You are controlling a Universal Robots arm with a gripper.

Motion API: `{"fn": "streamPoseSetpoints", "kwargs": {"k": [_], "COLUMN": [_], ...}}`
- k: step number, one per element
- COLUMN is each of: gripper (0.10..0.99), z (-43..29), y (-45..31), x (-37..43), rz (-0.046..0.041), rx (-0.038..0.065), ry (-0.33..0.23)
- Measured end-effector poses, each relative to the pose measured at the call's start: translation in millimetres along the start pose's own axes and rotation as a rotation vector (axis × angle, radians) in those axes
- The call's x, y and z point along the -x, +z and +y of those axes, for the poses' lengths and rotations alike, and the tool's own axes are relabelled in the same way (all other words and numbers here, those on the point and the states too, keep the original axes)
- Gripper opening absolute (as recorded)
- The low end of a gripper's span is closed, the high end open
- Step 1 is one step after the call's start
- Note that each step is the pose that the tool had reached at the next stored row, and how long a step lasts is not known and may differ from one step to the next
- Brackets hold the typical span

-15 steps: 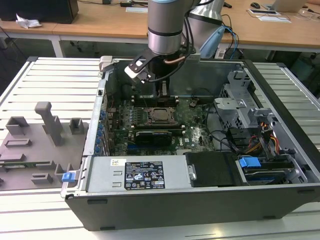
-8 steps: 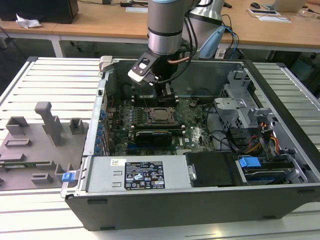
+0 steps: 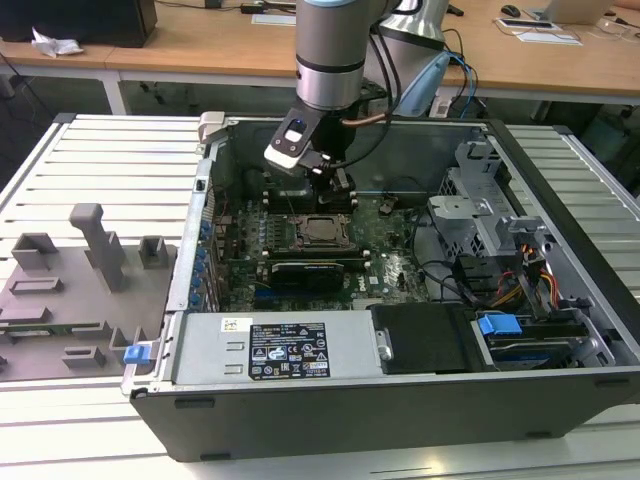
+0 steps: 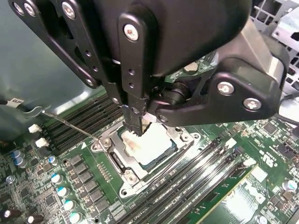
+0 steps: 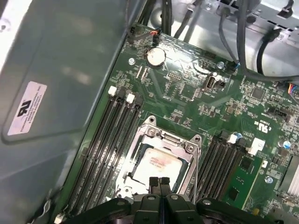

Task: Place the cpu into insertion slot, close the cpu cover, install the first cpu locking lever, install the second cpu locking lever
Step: 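Install the first cpu locking lever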

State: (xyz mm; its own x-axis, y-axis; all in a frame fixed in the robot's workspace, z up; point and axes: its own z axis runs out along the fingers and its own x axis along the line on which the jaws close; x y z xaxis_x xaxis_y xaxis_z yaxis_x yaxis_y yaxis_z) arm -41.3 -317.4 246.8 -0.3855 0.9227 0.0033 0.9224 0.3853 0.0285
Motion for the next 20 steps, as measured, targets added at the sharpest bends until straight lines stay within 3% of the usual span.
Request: {"fn": "streamPoseSetpoints", "kwargs": {"k": [3,4,6,9,20], "gripper": [0.106,0.106,0.106,0.106,0.106], "z": [0.0,0.2,0.4,0.6,0.5], "y": [-3.4,-11.3,-18.3,-21.1,-21.2], "x": [0.0,-0.1,-0.1,-0.1,-0.1], "rz": [0.0,0.0001,-0.0005,-0.001,0.0069], "rx": [0.0,0.0,0.001,0.003,0.002], "ry": [-0.003,-0.003,-0.003,-0.014,-0.279]}}
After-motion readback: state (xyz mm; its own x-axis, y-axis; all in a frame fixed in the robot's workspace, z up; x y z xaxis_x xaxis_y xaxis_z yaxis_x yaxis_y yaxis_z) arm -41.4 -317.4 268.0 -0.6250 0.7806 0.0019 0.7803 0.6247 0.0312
